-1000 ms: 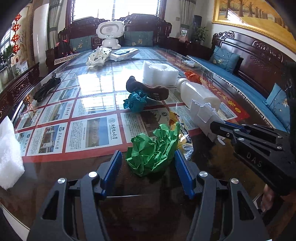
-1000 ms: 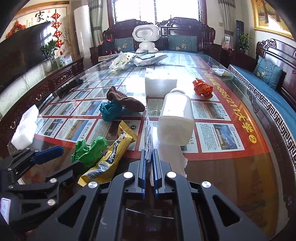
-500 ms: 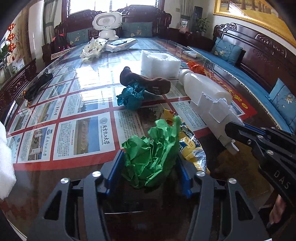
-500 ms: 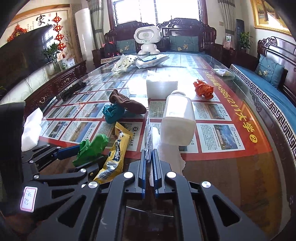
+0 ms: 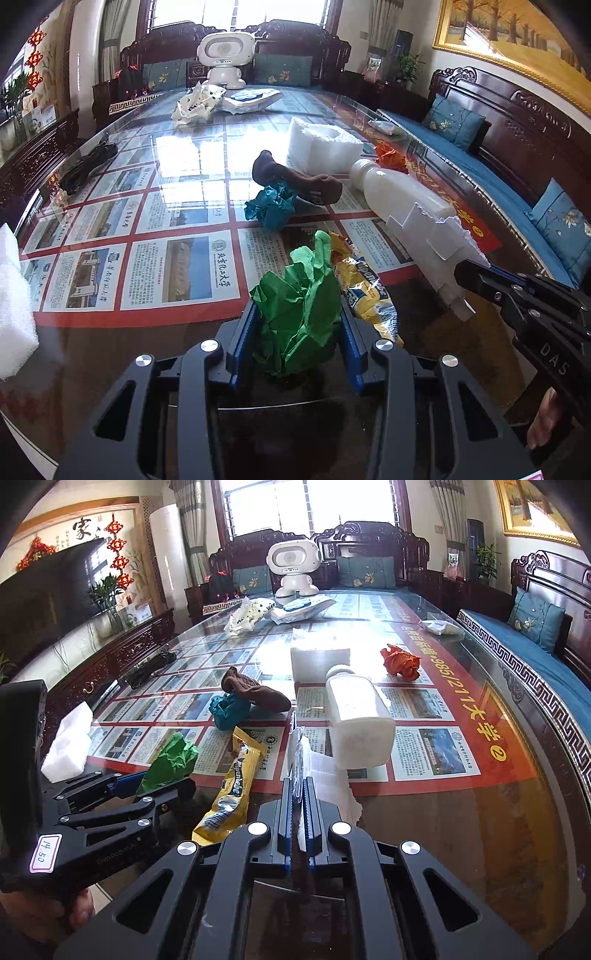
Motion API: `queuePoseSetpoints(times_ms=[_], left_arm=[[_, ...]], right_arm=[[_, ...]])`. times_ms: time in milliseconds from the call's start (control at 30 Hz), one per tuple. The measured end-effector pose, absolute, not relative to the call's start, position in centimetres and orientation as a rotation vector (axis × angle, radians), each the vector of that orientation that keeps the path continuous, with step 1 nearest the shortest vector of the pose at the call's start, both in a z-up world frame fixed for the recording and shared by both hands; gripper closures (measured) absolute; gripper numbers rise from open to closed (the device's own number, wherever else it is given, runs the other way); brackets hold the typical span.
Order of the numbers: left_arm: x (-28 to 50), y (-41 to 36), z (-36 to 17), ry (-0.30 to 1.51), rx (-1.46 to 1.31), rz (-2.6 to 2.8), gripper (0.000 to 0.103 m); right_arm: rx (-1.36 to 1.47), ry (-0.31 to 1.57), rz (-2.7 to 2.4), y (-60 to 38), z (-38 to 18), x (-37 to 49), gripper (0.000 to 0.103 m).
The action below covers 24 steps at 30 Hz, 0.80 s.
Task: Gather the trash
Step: 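Carry the green paper and tissues over the yellow bin with both tools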
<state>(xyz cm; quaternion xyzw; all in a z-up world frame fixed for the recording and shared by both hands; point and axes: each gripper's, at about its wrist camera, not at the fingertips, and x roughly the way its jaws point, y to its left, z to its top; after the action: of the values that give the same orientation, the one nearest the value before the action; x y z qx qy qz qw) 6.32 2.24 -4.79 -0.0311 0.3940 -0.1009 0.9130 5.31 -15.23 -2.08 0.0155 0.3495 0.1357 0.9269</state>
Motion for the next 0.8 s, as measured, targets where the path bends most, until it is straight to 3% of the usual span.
queuePoseSetpoints(times_ms=[400,800], left_arm=[[1.3,1.6,-1.8,0.753,-0.071,-0.249,0.061],[-6.5,-1.6,-1.8,0.762,-0.042,-0.345,0.061]], right_arm=[[0.089,0.653,0.314,-16.7,0.7,0.5,0.097],[0.096,0.601,0.333,-18.3,2.3,-9.5,0.097]])
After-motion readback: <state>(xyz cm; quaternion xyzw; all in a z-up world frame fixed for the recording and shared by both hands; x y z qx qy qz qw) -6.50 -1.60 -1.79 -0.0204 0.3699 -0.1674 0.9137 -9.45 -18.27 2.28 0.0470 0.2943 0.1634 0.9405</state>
